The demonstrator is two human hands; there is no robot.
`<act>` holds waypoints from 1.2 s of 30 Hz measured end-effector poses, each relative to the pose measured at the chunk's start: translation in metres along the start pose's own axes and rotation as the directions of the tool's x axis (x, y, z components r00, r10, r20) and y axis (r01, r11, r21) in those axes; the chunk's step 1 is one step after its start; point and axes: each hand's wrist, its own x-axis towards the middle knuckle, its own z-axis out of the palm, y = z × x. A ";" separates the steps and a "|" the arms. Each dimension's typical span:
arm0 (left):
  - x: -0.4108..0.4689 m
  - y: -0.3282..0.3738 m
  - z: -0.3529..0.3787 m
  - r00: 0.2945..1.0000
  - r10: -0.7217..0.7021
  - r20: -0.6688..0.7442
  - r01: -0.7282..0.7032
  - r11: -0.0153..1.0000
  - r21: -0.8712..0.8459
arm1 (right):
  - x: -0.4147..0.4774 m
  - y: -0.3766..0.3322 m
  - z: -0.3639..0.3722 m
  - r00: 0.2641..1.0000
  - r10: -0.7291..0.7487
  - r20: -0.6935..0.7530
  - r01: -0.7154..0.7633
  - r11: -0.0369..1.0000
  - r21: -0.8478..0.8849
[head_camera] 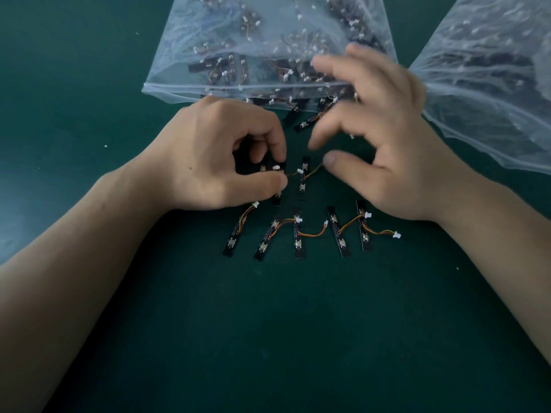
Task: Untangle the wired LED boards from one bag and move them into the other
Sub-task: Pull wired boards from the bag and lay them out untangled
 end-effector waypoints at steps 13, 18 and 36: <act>0.000 -0.001 -0.002 1.000 0.022 -0.010 -0.024 0.987 -0.162 | 0.002 0.007 0.009 0.970 0.212 -0.117 -0.231 0.953 -0.194; 0.001 -0.001 -0.001 1.000 -0.001 -0.031 -0.003 0.994 -0.114 | 0.002 0.006 0.008 0.962 0.216 -0.165 -0.242 0.958 -0.156; 0.003 0.001 0.001 0.999 -0.043 -0.031 0.040 0.995 -0.088 | 0.002 0.007 -0.001 0.881 0.234 -0.412 -0.073 0.926 0.370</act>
